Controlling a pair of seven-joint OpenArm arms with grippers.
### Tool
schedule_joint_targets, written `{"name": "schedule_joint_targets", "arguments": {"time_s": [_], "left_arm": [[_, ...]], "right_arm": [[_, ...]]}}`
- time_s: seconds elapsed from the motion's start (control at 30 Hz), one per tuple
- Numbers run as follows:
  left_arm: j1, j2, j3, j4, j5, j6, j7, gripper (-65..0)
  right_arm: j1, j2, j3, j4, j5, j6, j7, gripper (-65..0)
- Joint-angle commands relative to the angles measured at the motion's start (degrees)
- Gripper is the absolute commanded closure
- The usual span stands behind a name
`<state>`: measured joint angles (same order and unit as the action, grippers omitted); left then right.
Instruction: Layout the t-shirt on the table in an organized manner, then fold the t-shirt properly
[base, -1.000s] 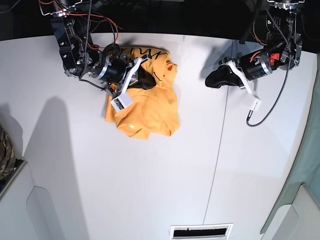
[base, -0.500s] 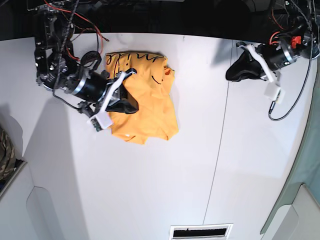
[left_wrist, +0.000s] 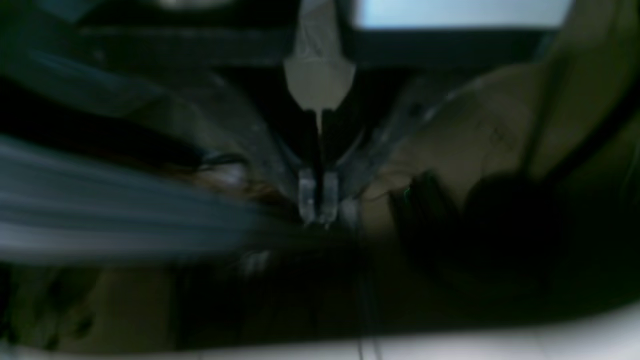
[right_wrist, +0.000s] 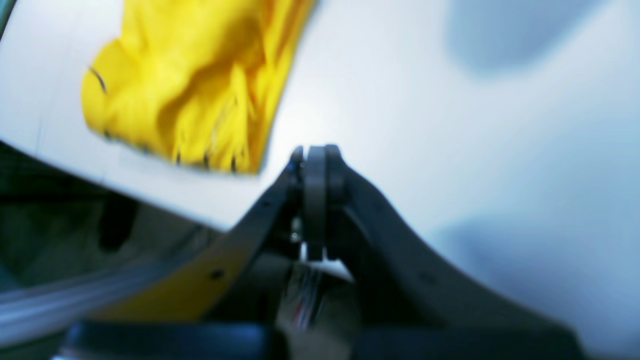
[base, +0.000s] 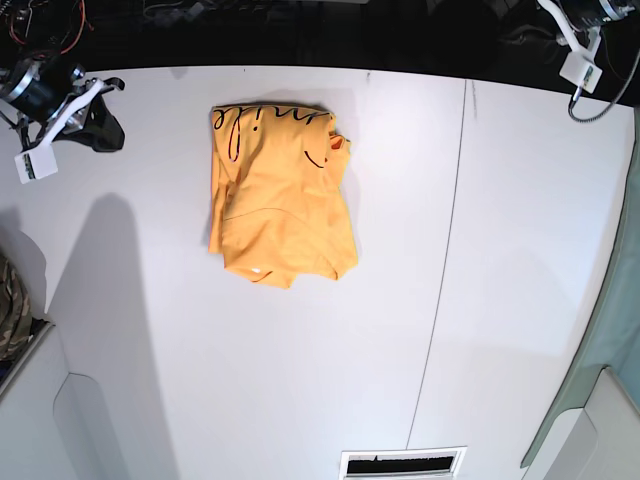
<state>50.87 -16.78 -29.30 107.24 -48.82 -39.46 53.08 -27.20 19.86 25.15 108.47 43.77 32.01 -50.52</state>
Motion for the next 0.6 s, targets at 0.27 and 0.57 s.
{"name": "schedule_joint_targets", "arguments": {"time_s": [0.27, 0.57], "left_arm": [[11.56, 1.51, -0.26, 0.61, 6.25, -0.54, 5.68, 0.0], [18.8, -1.05, 2.56, -0.42, 9.35, -0.54, 7.17, 0.0]], "right_arm": [[-18.97, 3.28, -2.99, 0.92, 1.64, 0.76, 0.26, 0.0], [-30.82, 3.28, -3.96, 0.42, 0.02, 0.31, -7.41, 0.0]]}}
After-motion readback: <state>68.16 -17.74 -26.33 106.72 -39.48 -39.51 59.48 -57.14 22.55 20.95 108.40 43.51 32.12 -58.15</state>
